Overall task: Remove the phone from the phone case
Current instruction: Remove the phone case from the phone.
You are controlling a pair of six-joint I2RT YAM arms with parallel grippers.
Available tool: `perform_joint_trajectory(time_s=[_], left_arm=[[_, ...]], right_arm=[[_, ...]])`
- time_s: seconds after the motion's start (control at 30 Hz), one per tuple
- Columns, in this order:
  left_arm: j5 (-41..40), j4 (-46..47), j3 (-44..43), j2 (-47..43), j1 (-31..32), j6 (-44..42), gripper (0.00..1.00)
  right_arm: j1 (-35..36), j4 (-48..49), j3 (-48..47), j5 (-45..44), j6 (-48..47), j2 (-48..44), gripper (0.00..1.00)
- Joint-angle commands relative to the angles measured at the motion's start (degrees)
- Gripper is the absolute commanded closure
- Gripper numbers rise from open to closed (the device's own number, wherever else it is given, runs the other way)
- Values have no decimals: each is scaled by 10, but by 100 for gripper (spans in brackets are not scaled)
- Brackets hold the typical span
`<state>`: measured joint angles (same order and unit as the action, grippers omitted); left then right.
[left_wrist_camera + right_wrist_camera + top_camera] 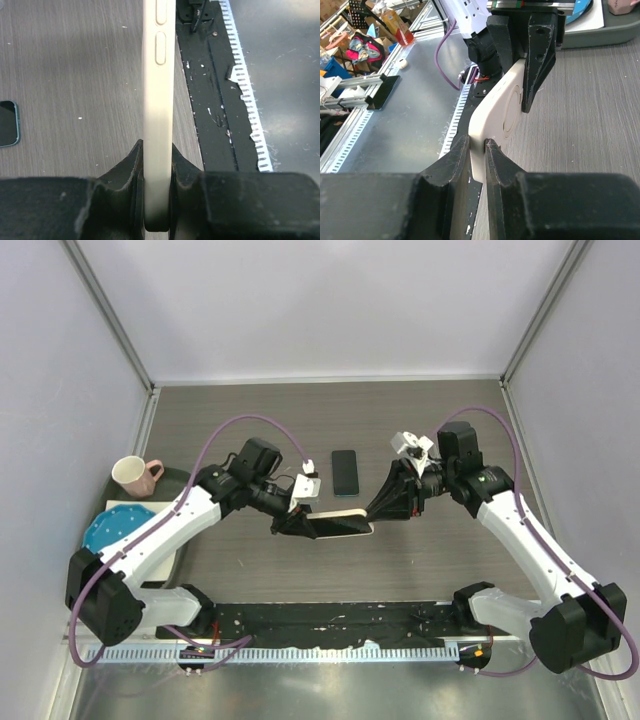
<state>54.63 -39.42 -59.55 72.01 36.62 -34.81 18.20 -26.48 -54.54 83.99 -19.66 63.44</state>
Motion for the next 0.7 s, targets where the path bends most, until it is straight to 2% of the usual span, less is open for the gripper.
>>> perform_joint_trajectory(time_s=[0.0,0.1,0.17,0.3,0.43,0.5,0.57,0.6,0.67], left_arm=[[106,-61,-64,-6,-8,-76,100],[142,-111,-89,-4,-7,-118,100],[158,-164,-106,-1,-6,-178,100],[181,-210,-115,-2,2,-220,100],[181,-207,-113,-6,3,-219,100],[170,-196,-109,-7,3,-198,100],[153,-159,-96,-11,3,-161,100],[143,-144,-90,-12,3,-145,100],[122,-87,-70,-15,2,-85,100]], right_arm=[[3,-59,-26,41,-58,6,99],[9,-72,-35,41,-76,23,99],[11,-124,-54,41,-135,43,99],[14,-198,-90,41,-220,79,99],[14,-308,-134,33,-312,106,99],[17,-348,-148,18,-372,112,99],[18,-385,-161,13,-385,107,99],[18,-387,-163,8,-383,95,88],[15,-382,-165,3,-382,80,76]])
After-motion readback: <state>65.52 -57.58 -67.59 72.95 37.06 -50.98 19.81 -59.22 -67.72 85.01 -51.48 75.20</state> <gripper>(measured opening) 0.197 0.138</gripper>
